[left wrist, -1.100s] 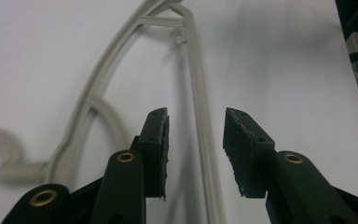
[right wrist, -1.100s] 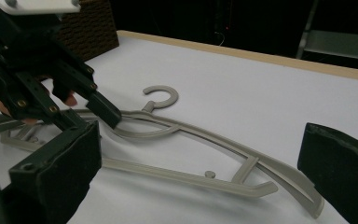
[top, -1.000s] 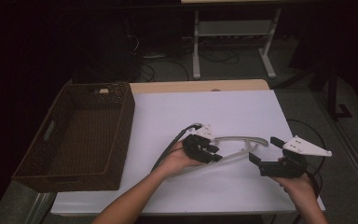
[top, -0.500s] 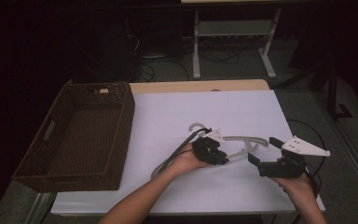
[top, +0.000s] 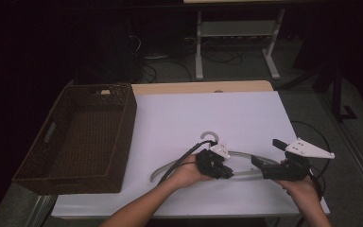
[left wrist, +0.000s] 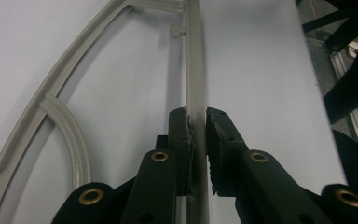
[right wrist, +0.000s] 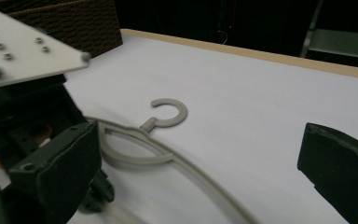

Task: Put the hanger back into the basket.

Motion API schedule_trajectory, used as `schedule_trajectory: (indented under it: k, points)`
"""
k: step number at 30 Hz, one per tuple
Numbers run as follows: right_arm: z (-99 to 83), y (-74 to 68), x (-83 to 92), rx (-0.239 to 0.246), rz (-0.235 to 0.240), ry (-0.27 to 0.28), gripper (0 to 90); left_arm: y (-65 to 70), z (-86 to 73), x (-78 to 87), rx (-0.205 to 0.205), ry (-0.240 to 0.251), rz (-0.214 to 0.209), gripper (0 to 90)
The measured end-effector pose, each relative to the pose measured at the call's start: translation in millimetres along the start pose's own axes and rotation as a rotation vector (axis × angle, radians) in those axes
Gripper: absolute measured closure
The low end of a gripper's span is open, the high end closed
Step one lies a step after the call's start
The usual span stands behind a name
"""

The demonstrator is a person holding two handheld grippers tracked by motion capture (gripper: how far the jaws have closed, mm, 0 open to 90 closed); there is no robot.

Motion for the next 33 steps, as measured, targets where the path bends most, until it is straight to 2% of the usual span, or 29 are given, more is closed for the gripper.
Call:
schedule_trajectory:
  k: [2, 4, 9, 12, 18, 20, 22, 26, 29, 33]
  points:
    - [0.2, -0.6, -0.3, -0.001, 0.000, -0.001, 0.0, 1.4, -1.2, 0.2, -0.003, 0.002, -0.005, 80.0]
    - [0.2, -1.3, -0.7, -0.003, 0.001, -0.003, 0.0, 0.6, -0.9, 2.6, 0.011, 0.019, 0.002, 72.5]
    - [0.0, -1.6, -1.3, 0.001, 0.004, -0.002, 0.0, 0.4, -0.5, 26.3, 0.027, 0.075, 0.019, 64.5]
    - [-0.5, -2.0, -1.9, 0.003, 0.006, -0.003, 0.0, -1.8, -5.5, 45.9, 0.026, 0.088, 0.059, 62.3]
    - [0.1, -3.4, -1.6, 0.001, 0.011, -0.009, 0.5, -16.5, -29.3, 83.4, 0.079, 0.110, 0.158, 60.8]
    - [0.0, -6.9, -1.7, 0.005, 0.033, -0.017, 6.4, -22.3, -37.4, 94.2, 0.097, 0.123, 0.194, 59.7]
    - [-0.1, -13.4, -1.8, 0.003, 0.075, -0.046, 19.2, -27.4, -43.6, 103.2, 0.120, 0.138, 0.217, 56.6]
    - [-0.8, -31.8, -5.6, 0.058, 0.134, -0.085, 44.5, -36.7, -52.3, 114.3, 0.156, 0.159, 0.268, 43.7]
    - [-4.6, -46.8, -12.7, 0.088, 0.198, -0.130, 64.3, -42.6, -56.6, 120.4, 0.189, 0.195, 0.282, 34.7]
    - [-9.1, -63.6, -22.5, 0.116, 0.257, -0.178, 83.8, -49.2, -61.3, 127.9, 0.209, 0.224, 0.306, 24.7]
Point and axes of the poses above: each handheld gripper's, and its own axes: x roughly backward along the jaws, z roughly out of its top, y roughly to its right, the point moved 5 cm from there along -x, roughly forward along the jaws, and after that the axes turned 5 degrees about -z, right-handed, at the moved point
